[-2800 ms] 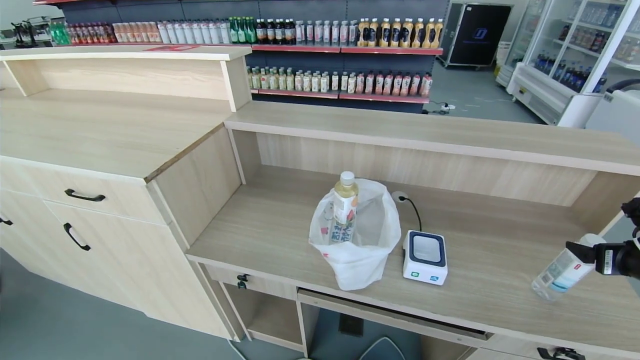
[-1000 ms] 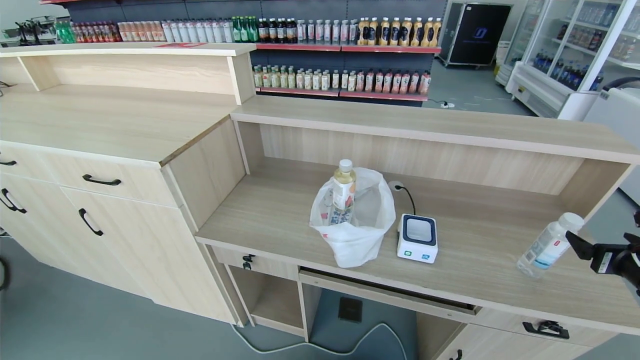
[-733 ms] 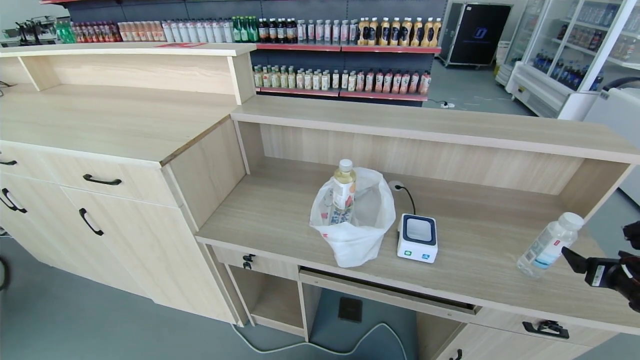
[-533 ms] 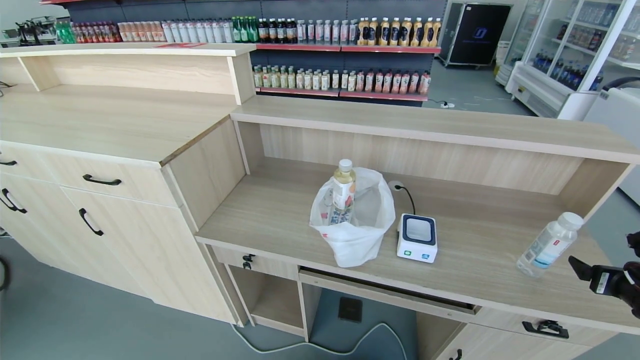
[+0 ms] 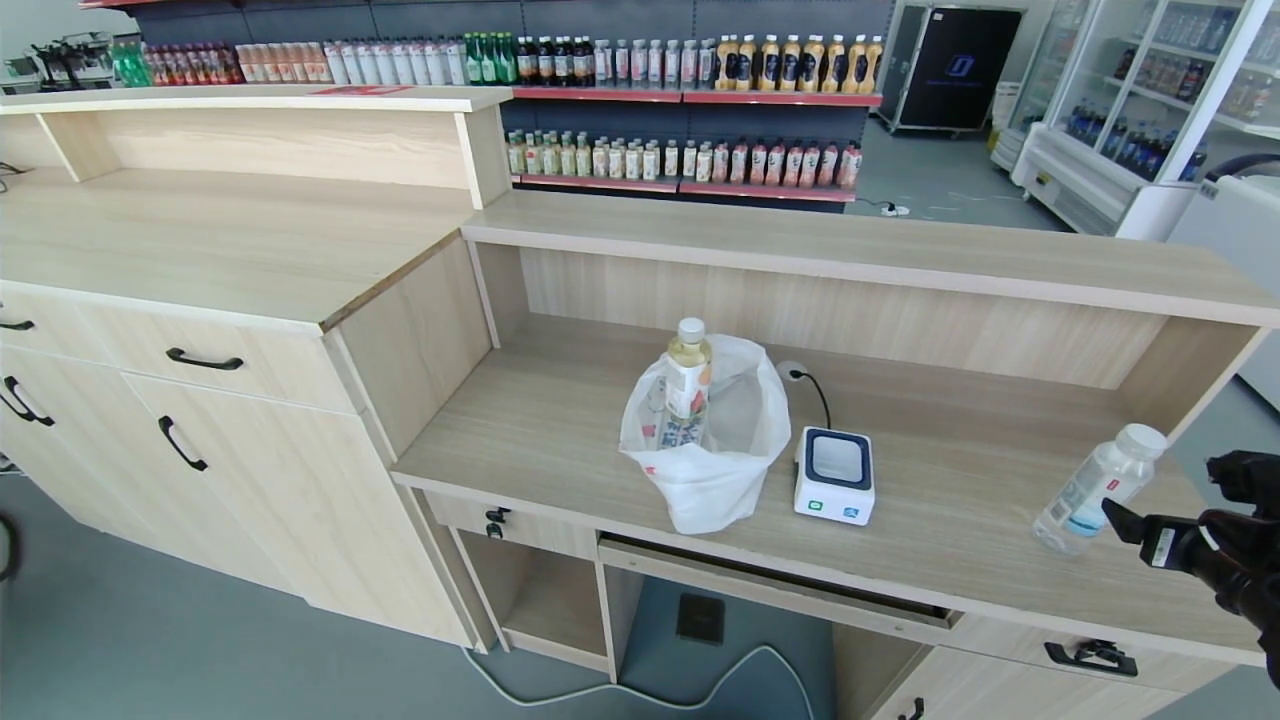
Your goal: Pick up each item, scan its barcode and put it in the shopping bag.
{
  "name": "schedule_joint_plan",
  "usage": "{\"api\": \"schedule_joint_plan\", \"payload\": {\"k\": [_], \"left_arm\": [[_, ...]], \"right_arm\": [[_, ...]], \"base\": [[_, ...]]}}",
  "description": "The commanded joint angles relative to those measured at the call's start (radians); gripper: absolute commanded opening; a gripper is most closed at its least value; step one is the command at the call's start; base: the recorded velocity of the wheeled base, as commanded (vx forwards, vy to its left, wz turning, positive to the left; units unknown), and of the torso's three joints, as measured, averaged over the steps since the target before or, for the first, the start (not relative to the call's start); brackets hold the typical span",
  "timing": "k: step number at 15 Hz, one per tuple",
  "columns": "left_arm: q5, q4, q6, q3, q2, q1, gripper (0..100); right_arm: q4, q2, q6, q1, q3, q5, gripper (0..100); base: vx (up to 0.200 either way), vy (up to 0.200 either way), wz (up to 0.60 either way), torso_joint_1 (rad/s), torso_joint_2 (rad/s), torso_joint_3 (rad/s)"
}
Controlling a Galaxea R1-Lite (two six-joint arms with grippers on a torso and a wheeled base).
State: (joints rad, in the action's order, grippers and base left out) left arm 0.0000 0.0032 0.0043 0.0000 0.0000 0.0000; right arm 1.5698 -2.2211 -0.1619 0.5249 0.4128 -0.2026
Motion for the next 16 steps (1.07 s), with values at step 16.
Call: {"api": "schedule_joint_plan", "payload": {"k": [16], "left_arm": [[0.000,0.000,0.000,0.000,0.000,0.000,100]], "right_arm": [[0.001,-0.138,-0.030,-0.077,0.182,0.000,100]], "base": [[0.000,0.000,0.00,0.000,0.00,0.000]]}}
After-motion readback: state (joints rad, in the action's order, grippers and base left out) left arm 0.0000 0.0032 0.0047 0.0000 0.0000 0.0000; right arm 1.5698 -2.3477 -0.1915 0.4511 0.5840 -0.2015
